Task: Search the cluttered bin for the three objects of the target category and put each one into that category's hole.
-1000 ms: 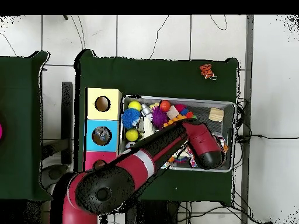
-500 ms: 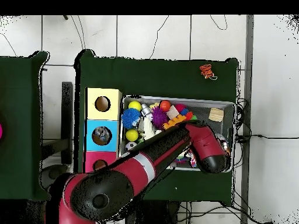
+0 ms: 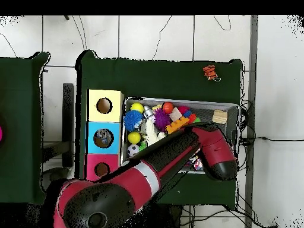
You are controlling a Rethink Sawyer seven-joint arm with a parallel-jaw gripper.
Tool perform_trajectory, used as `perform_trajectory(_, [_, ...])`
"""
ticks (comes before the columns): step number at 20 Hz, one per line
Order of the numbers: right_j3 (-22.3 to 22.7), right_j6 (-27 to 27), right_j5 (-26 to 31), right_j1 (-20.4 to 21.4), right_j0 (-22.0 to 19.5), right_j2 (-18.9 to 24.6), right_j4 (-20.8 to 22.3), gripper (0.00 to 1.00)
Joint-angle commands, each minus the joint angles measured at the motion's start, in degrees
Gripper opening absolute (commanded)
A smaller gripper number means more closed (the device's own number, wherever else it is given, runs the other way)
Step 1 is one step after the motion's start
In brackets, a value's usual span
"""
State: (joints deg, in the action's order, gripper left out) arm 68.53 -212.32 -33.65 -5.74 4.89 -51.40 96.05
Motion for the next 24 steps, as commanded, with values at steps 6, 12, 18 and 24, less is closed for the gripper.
perform_trajectory(6, [3.2, -6.9, -18.1, 12.2, 2.3, -3.3, 6.4, 0.0])
perform_trajectory(12, [5.9, -7.2, -20.3, 15.9, 4.3, -4.0, 5.0, 0.0])
perform_trajectory(18, [6.5, -7.5, -21.0, 19.3, 4.8, -2.5, 2.3, 0.0])
perform_trajectory(24, [7.2, -8.1, -24.1, 25.2, 4.0, 0.4, 0.7, 0.0])
